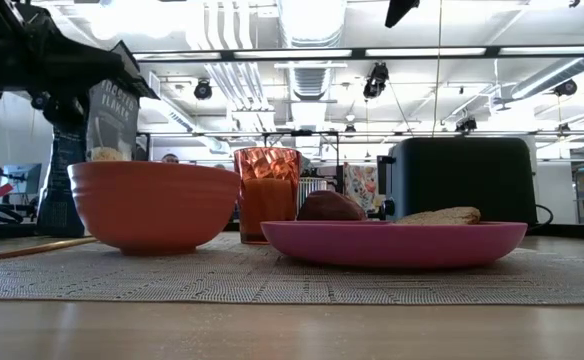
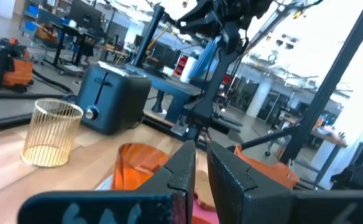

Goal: Arrange a breakfast setting
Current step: Return to Home Position

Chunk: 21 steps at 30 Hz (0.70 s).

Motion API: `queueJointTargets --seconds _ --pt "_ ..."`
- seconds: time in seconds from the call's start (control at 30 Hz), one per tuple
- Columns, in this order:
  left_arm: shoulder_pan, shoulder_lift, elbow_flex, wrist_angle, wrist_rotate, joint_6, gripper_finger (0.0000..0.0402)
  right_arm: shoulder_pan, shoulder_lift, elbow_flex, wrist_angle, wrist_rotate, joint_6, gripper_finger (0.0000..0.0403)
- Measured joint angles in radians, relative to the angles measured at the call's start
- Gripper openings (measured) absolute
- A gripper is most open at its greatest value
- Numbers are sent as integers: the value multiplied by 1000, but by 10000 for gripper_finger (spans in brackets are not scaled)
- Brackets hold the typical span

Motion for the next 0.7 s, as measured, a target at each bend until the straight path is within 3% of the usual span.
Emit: queueJointTargets --seconds 0.7 --pt "4 4 0 -78 15 4 25 0 0 0 17 0 0 91"
